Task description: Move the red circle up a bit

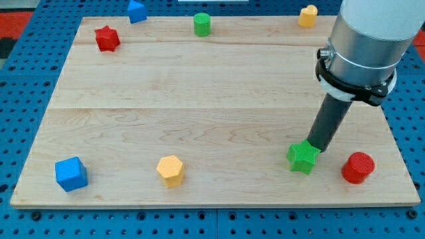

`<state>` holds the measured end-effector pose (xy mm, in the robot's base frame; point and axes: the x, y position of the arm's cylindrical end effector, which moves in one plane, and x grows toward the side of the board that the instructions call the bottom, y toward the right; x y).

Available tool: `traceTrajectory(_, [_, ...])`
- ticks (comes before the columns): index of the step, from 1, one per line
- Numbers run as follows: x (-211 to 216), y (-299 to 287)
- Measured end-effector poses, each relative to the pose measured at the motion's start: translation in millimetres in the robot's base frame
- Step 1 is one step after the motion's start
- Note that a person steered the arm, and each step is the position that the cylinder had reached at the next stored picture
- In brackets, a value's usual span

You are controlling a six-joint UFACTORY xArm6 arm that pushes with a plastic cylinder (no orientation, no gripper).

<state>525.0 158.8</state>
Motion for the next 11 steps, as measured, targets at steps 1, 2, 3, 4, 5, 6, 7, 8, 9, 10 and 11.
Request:
traceTrajectory(1, [6, 0])
traceTrajectory(2, [29, 0])
traceTrajectory(3, [53, 0])
traceTrajectory(4, [58, 0])
traceTrajectory(5, [86, 28])
traceTrajectory(6, [93, 58])
traceTrajectory(7, [77, 61])
traceTrajectory(8, [60, 61])
traceTrajectory(9, [49, 61])
traceTrajectory(10, [39, 53])
traceTrajectory(11, [39, 7])
